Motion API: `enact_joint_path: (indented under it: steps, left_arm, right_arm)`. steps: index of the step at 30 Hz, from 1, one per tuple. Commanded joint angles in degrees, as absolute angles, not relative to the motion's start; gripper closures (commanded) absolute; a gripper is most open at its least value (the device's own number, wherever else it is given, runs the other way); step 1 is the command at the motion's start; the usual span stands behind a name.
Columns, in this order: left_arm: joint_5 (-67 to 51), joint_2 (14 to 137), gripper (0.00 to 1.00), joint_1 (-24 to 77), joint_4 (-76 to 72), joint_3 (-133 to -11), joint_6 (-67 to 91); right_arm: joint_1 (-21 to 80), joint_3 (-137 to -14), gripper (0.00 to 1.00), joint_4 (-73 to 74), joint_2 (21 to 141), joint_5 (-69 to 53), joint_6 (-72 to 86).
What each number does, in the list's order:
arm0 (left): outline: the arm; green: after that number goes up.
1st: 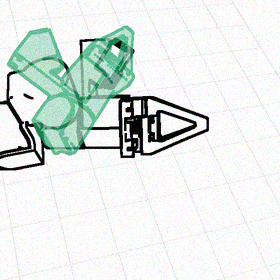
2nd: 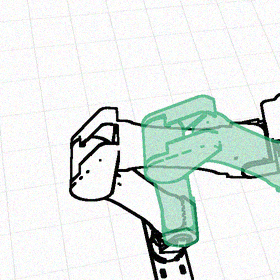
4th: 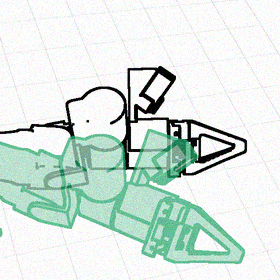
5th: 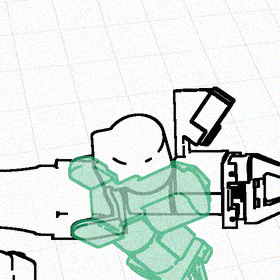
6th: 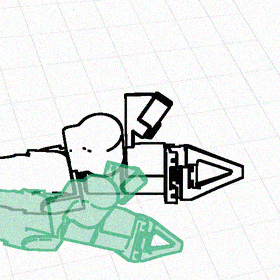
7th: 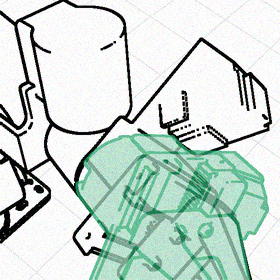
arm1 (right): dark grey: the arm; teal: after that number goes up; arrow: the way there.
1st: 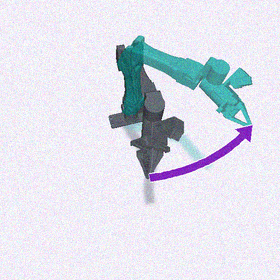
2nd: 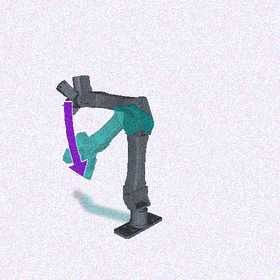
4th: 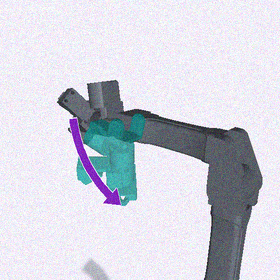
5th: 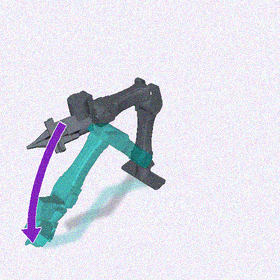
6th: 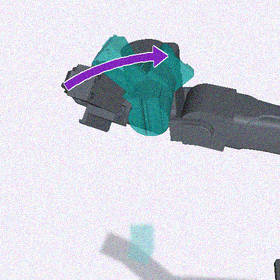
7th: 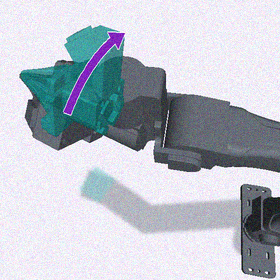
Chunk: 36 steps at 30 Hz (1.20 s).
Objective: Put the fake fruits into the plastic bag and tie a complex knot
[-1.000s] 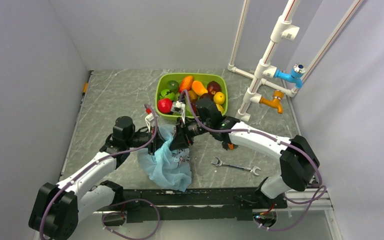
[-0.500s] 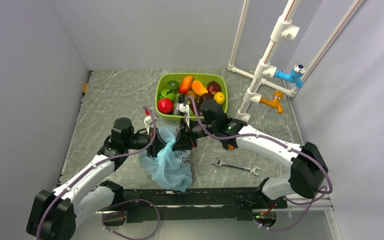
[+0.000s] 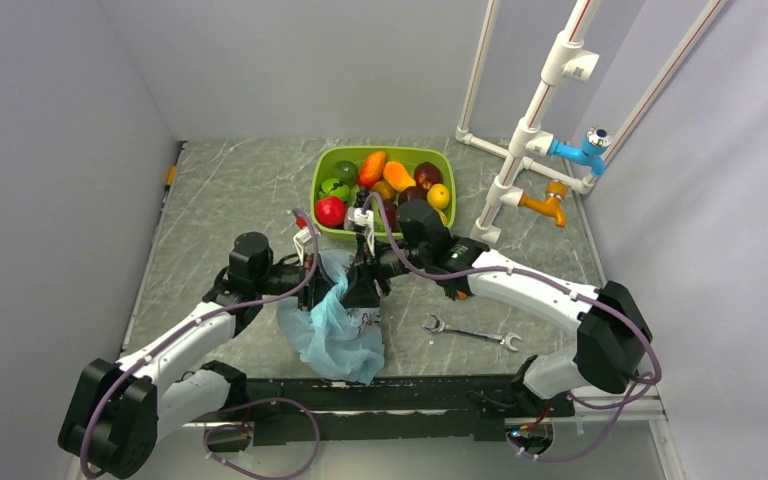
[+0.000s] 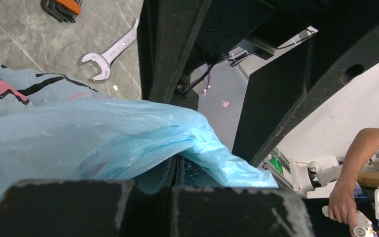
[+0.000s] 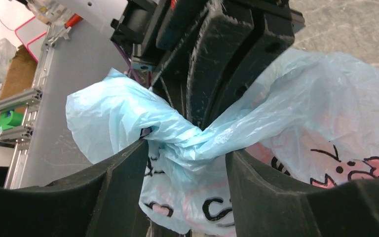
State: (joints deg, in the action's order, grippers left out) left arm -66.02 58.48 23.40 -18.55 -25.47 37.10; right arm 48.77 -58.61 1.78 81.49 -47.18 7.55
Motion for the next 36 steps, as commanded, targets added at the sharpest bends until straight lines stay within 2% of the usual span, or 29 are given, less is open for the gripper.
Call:
enact_joint_path:
  steps: [1,3,6,11,13,28,30,33,34,36]
  left_arm:
    - [-67.2,58.6,1.0,23.7,-24.5,-26.5,39.3]
    - [-67.1,58.2,1.0,23.7,-25.2,-26.0,39.9]
    - [-66.9,57.8,1.0,23.7,-25.5,-25.7,40.2]
    - [-67.2,58.2,1.0,23.7,-25.9,-25.9,40.0]
    - [-67.3,58.5,1.0,23.7,-25.6,-26.1,39.6]
    - [-67.1,60.5,1.0,24.8,-26.6,-27.7,39.4]
    - [-67.2,60.7,1.0,24.8,-26.6,-28.0,39.5]
    - [-67.7,59.9,1.0,24.6,-21.0,-29.3,35.8]
    - [-67.6,59.3,0.97,24.4,-18.0,-29.7,34.1]
    - [-67.4,57.6,0.8,22.8,-11.7,-30.1,30.7]
  right_arm:
    - [46.2,-59.5,0.35,6.4,77.7,-46.9,5.4]
    - [44.1,-57.7,0.3,9.2,74.7,-46.7,4.7]
    - [42.8,-55.2,0.3,11.8,70.8,-47.1,4.3]
    - [43.0,-51.9,0.49,8.1,70.6,-47.5,6.6]
    - [43.6,-52.6,0.51,6.4,72.3,-47.6,7.0]
    - [48.7,-56.8,0.51,-4.0,79.8,-48.0,9.6]
    - [48.8,-56.6,0.63,-3.9,79.9,-48.0,9.2]
    - [48.6,-56.1,0.91,-2.3,79.1,-47.8,7.3]
    - [48.5,-55.8,1.0,-1.9,78.6,-47.8,6.7]
    - [48.3,-55.4,1.0,-0.4,77.6,-47.4,5.3]
